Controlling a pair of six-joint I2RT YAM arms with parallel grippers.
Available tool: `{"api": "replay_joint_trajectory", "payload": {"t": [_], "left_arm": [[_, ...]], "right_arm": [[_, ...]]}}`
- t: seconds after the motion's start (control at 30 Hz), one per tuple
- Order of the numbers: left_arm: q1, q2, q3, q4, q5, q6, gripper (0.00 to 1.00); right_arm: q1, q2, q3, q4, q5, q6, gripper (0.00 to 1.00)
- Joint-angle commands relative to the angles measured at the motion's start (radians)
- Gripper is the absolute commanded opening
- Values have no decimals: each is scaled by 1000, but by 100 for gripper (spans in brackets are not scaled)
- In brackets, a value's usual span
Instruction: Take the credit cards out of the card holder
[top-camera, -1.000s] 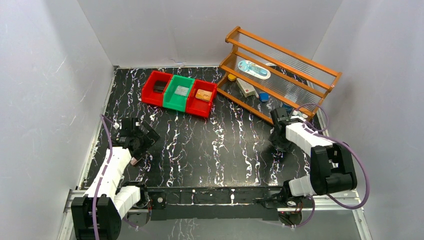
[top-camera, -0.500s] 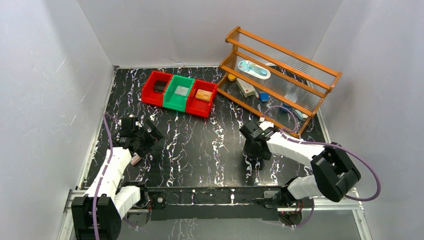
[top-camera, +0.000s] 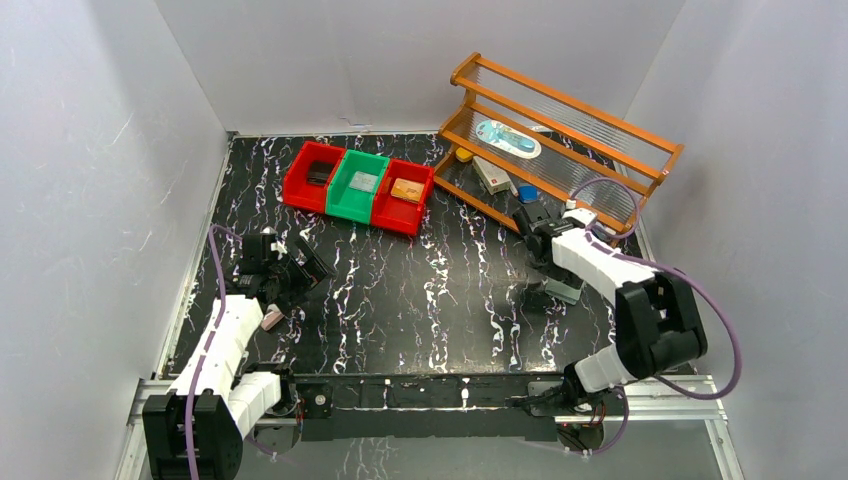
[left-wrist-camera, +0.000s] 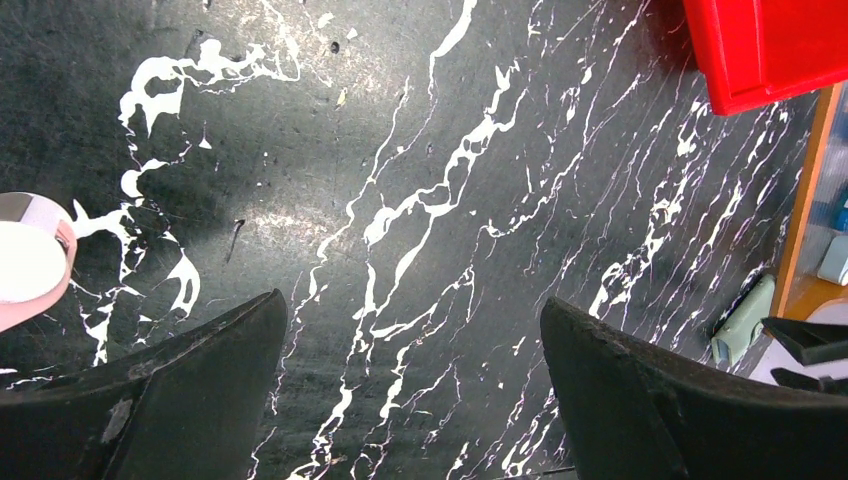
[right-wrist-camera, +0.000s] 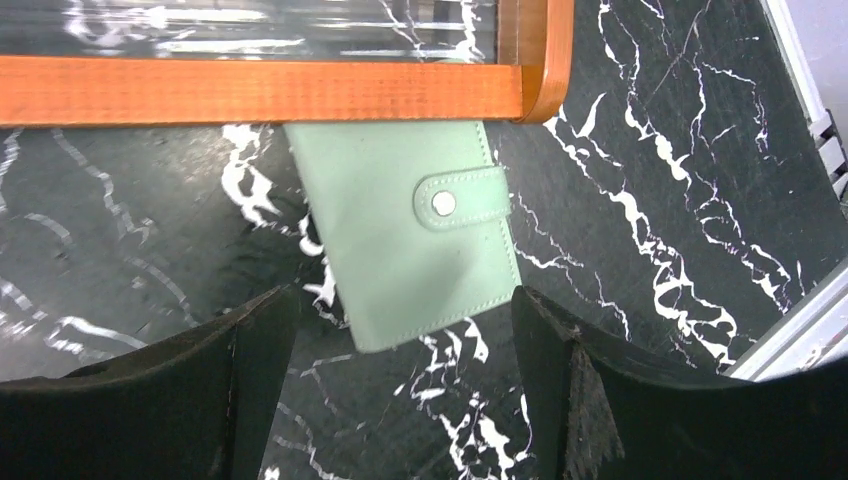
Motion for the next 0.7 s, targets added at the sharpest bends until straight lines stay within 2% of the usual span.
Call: {"api": "replay_joint_trajectory", "payload": {"t": [0.0, 0.17, 0.33, 0.53, 0.6, 0.67], "left_arm": [[6, -28, 16, -8, 43, 19, 98], [6, -27, 22, -8, 52, 25, 98], [6, -33, 23, -8, 52, 20, 98], [6, -25, 26, -5, 54, 19, 98], [6, -25, 23, -4, 56, 19, 98], [6, -27, 17, -5, 58, 17, 98]], "right_arm": [[-48, 63, -16, 76, 5, -75, 85], [-53, 112, -57, 98, -69, -52, 75], [-27, 68, -167, 145, -149, -14, 68], [91, -17, -224, 156, -198, 45, 59], [115, -27, -241, 163, -211, 57, 51], [208, -22, -222, 138, -243, 101, 49]]}}
